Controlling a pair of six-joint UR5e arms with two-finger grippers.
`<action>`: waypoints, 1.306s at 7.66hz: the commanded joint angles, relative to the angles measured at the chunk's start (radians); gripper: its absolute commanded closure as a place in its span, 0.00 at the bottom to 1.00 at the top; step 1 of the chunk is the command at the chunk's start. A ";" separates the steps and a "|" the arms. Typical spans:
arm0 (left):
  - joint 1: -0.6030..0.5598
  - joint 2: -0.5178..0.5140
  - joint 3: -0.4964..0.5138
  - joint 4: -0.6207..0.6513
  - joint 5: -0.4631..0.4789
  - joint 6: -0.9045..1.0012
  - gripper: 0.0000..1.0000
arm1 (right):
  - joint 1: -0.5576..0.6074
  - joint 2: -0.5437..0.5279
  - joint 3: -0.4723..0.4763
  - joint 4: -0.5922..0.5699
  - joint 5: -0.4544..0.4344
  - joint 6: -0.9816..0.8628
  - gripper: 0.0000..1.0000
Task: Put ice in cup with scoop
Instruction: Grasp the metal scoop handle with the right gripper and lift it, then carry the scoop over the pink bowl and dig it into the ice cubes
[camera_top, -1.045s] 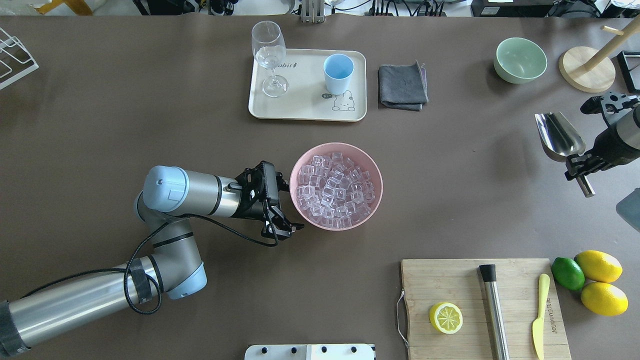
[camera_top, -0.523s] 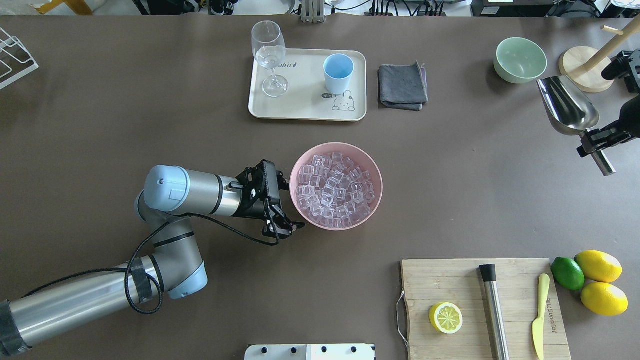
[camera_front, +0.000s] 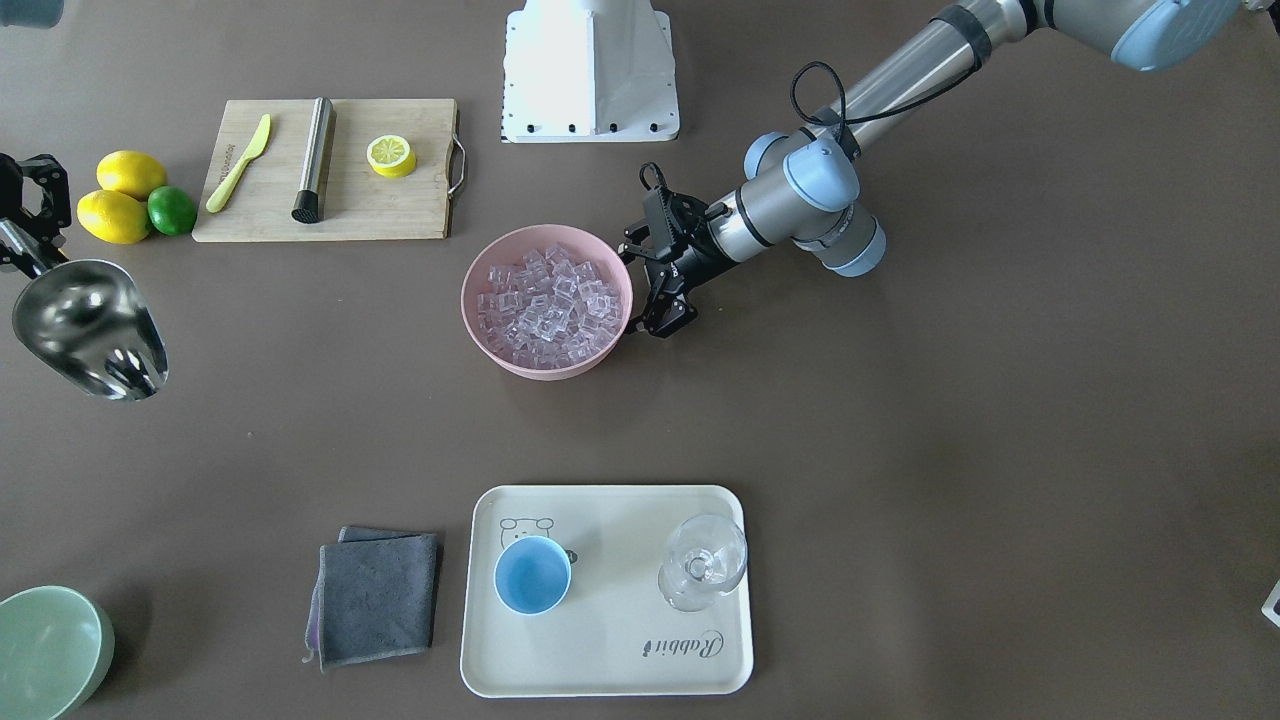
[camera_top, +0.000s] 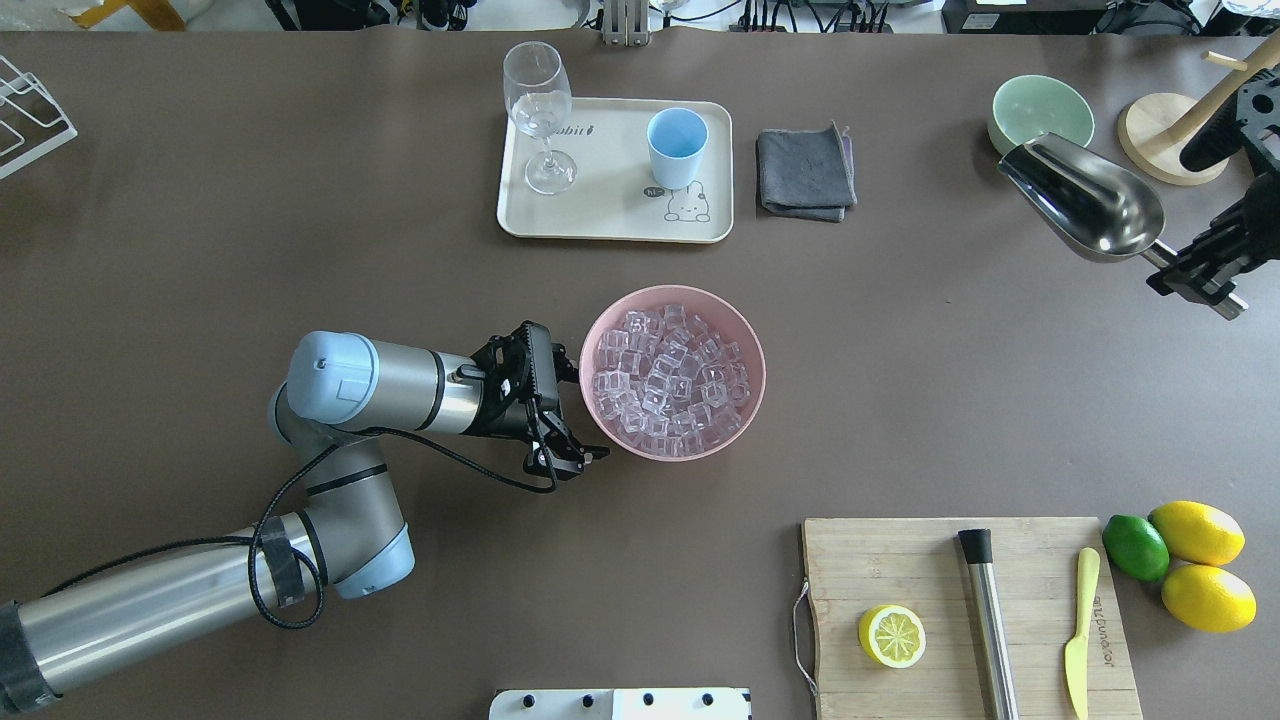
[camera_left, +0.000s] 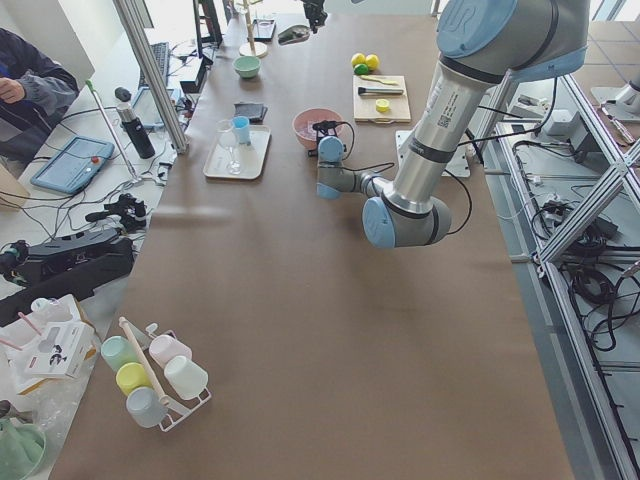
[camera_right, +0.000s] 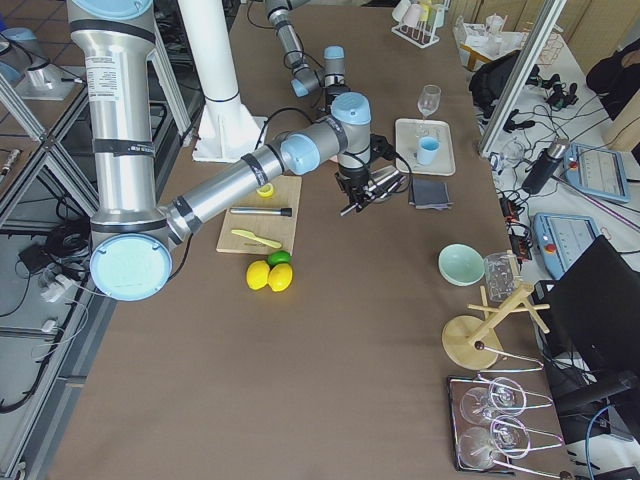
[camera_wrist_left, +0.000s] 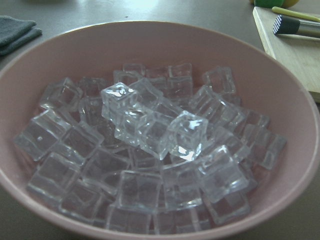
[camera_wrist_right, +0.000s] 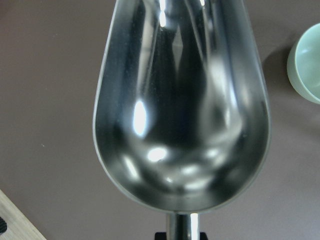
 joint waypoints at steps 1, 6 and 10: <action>0.000 0.001 0.000 -0.002 -0.001 0.000 0.02 | -0.113 0.137 0.090 -0.242 -0.126 -0.314 1.00; 0.000 0.002 -0.002 -0.003 -0.002 0.000 0.02 | -0.268 0.510 0.084 -0.817 -0.390 -0.710 1.00; 0.000 0.004 -0.003 -0.003 0.004 -0.001 0.02 | -0.379 0.730 -0.154 -0.840 -0.512 -0.712 1.00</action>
